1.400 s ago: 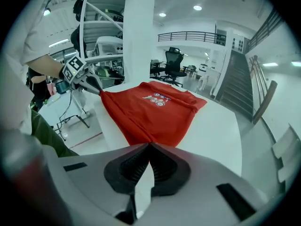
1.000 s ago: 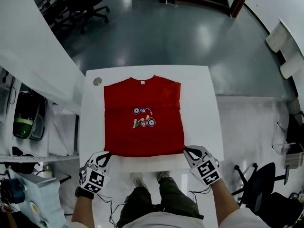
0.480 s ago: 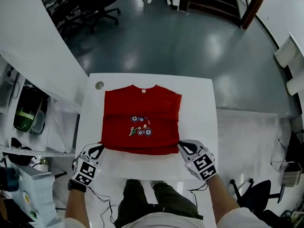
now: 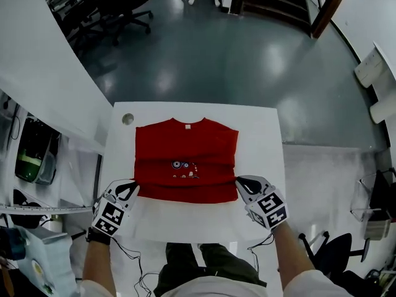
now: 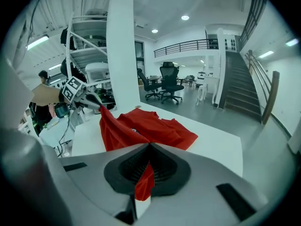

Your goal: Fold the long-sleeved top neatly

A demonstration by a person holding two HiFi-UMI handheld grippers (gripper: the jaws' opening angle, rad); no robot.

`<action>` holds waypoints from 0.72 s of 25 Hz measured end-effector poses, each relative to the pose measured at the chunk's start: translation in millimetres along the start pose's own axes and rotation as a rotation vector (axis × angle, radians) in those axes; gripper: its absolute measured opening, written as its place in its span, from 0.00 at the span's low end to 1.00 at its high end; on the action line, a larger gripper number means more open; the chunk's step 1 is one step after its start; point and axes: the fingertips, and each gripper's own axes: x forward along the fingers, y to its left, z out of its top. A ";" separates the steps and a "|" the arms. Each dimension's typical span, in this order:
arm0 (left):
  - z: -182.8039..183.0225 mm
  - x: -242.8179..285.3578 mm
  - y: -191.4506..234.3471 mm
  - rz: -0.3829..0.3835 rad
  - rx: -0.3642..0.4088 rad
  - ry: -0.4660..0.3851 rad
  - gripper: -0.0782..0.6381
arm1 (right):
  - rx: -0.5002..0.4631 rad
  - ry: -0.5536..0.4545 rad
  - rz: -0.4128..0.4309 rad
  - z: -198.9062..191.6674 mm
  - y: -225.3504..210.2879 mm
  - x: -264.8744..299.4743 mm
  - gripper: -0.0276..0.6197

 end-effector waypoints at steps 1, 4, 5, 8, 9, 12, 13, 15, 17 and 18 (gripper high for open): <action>3.3 2.5 5.0 -0.007 0.006 -0.005 0.14 | 0.002 0.003 -0.007 3.3 -2.4 2.3 0.07; 13.3 11.1 19.9 -0.033 0.027 -0.019 0.14 | 0.011 0.009 -0.031 13.3 -11.4 8.9 0.07; 14.8 14.3 24.8 -0.040 0.032 -0.021 0.14 | 0.014 0.011 -0.038 16.6 -14.8 11.7 0.07; 16.7 25.4 38.0 -0.060 0.041 -0.016 0.14 | 0.028 0.015 -0.059 24.8 -26.1 18.8 0.07; 18.1 29.3 42.2 -0.068 0.045 -0.013 0.14 | 0.035 0.017 -0.065 27.5 -30.4 20.7 0.07; 23.9 41.7 55.4 -0.087 0.055 -0.001 0.14 | 0.054 0.021 -0.080 34.4 -43.2 29.2 0.07; 24.9 46.1 59.9 -0.092 0.058 0.002 0.14 | 0.058 0.022 -0.085 36.5 -46.9 32.9 0.07; 27.2 55.1 68.8 -0.102 0.062 0.004 0.14 | 0.067 0.024 -0.092 41.0 -55.1 40.2 0.07; 30.7 64.6 76.8 -0.112 0.063 0.007 0.14 | 0.076 0.028 -0.098 44.8 -64.4 46.5 0.07; 32.4 69.6 80.3 -0.118 0.063 0.010 0.14 | 0.080 0.030 -0.099 46.2 -69.1 49.5 0.07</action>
